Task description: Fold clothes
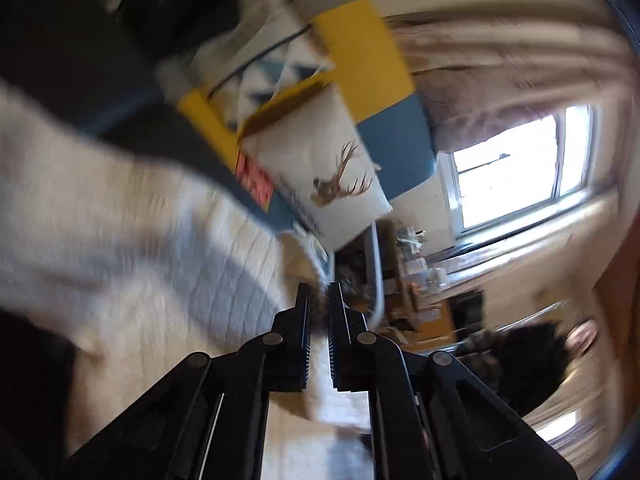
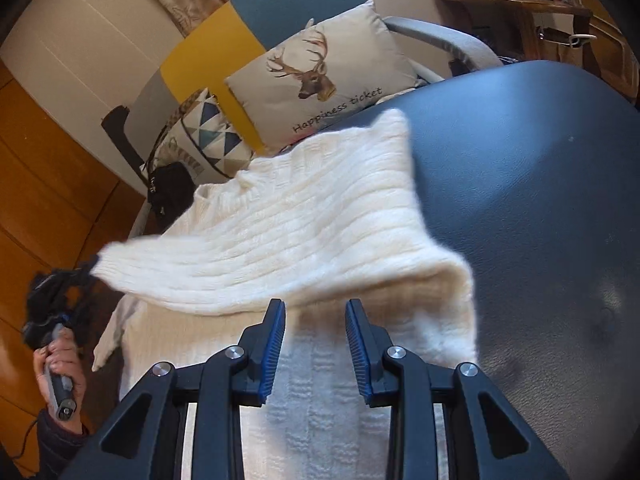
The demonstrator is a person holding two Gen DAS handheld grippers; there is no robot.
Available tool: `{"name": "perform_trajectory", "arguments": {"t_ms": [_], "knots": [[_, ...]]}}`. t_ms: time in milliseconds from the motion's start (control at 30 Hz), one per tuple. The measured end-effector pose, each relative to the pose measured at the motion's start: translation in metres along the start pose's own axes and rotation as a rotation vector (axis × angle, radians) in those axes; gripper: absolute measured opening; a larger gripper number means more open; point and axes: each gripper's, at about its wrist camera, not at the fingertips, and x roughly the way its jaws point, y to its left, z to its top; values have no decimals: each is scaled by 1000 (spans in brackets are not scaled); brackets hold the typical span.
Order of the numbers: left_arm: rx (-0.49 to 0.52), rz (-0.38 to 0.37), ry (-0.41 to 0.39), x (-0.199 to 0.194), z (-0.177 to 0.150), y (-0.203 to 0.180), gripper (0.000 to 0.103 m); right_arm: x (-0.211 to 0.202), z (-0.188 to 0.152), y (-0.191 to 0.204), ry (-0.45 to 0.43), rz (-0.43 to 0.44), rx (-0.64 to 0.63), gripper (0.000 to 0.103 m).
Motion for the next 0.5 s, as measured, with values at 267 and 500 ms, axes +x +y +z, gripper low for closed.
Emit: {"name": "perform_trajectory", "arguments": {"t_ms": [267,500], "knots": [[-211,172,143,27,-2,77,9,1,23,-4,-3,-43,-23,31],[-113,86,121,18,-1,59,10,11,83,-6,-27,-258,-101,31]]}}
